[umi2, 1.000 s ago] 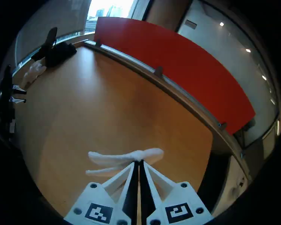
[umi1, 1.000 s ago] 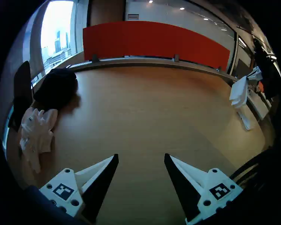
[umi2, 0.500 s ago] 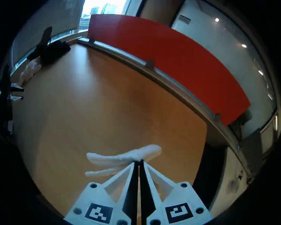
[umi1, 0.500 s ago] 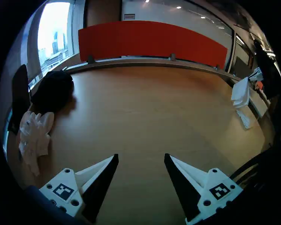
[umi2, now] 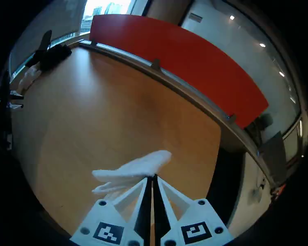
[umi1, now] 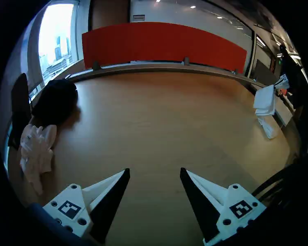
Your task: Fold towel
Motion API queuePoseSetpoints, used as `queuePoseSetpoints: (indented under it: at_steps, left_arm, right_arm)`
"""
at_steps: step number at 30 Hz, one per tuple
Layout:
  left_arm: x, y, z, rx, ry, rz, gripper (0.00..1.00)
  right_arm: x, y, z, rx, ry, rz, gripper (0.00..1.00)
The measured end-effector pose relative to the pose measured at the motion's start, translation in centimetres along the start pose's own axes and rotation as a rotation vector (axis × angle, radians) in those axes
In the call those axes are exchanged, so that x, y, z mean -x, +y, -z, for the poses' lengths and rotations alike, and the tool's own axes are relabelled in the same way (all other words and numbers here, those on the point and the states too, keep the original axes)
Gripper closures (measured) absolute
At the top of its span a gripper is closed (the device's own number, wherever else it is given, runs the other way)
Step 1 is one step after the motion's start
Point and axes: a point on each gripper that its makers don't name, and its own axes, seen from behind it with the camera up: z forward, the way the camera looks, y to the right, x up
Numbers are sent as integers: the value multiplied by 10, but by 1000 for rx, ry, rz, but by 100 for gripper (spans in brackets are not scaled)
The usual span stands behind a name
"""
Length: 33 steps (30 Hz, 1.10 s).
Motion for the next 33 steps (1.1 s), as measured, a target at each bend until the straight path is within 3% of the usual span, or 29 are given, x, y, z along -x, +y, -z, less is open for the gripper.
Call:
queuePoseSetpoints:
  at_steps: [20, 33]
  left_arm:
    - [0, 1, 1, 7, -1, -13, 10]
    - [1, -4, 3, 5, -6, -26, 10]
  right_arm:
    - [55, -16, 8, 15, -44, -79, 98]
    - [118, -25, 10, 32, -107, -180, 98]
